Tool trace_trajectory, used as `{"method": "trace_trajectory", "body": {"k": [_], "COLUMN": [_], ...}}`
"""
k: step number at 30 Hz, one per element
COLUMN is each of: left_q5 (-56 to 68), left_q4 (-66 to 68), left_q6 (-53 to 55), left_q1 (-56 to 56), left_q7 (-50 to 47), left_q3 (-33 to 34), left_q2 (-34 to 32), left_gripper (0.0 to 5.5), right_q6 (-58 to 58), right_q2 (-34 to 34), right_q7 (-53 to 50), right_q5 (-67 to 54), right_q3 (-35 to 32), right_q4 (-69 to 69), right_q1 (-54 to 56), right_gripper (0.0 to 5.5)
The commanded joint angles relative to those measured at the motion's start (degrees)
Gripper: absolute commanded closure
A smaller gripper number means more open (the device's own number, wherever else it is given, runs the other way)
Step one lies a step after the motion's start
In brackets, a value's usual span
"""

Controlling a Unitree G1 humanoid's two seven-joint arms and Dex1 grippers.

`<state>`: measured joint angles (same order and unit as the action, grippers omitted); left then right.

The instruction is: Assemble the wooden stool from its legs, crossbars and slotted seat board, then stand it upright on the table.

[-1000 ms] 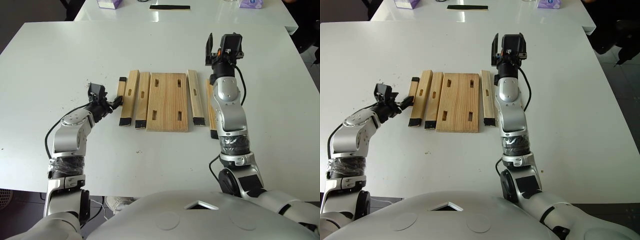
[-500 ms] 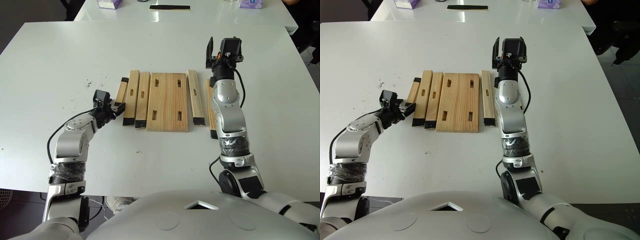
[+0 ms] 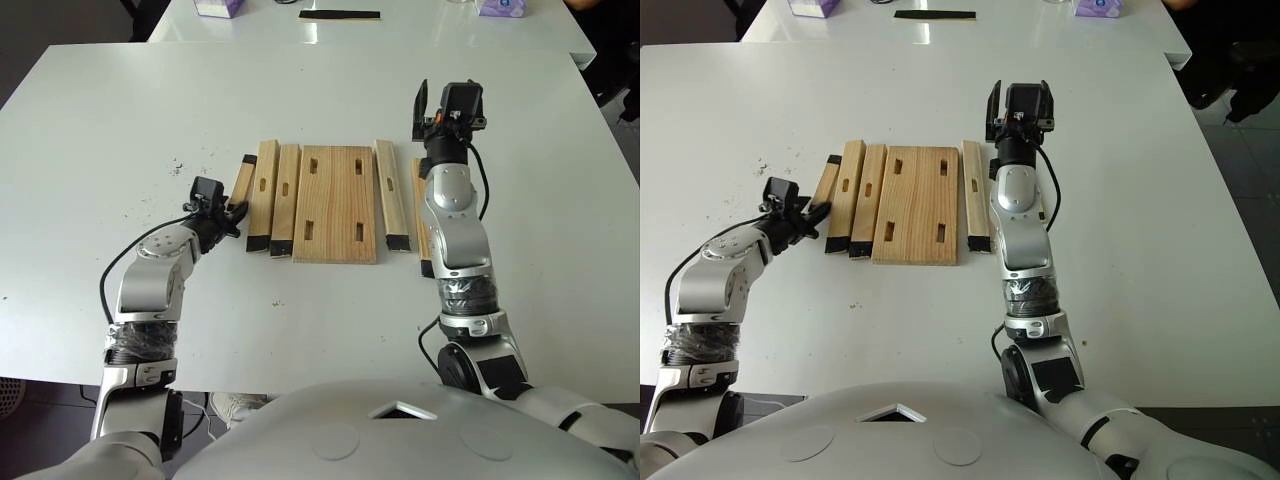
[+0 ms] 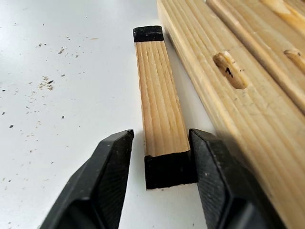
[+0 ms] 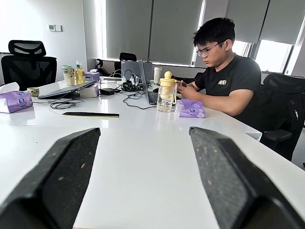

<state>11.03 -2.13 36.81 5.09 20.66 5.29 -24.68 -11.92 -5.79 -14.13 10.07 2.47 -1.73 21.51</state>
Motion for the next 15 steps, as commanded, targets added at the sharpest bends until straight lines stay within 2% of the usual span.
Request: {"method": "trace_trajectory", "body": {"k": [1, 3, 10, 12, 15], "left_q5": [-1.03, -1.64, -2.99, -1.28, 9.73], "left_q4": [-0.13, -0.34, -0.14, -0.65, -2.04], "left_q6": [2.63, 3.37, 3.10, 3.51, 6.98], "left_q1": [-0.68, -0.77, 3.74, 6.75, 16.88], "left_q7": [-1.70, -2.84, -4.32, -4.40, -4.05], "left_q3": [-0.73, -0.55, 0.53, 3.11, 12.34], "left_q2": [0.71, 0.66, -0.67, -0.43, 2.80], "left_gripper": [4.00, 4.19, 4.19, 4.19, 4.19], "right_q6": [0.36, 0.45, 1.05, 0.38, -3.32], "right_q2": [0.09, 0.15, 0.24, -1.11, -1.19], "right_q7": [-0.18, -0.17, -0.18, 0.48, 4.19], "right_q5": [0.39, 0.37, -0.28, -4.40, -11.36], "right_q3": [0.14, 0.11, -0.49, -3.25, -7.09], "right_q4": [-0.84, -0.84, -1.13, -0.91, -0.52], "right_q1": [0.15, 0.17, 0.22, 0.54, 2.39], "right_gripper": [2.05, 2.05, 2.05, 2.05, 2.05]}}
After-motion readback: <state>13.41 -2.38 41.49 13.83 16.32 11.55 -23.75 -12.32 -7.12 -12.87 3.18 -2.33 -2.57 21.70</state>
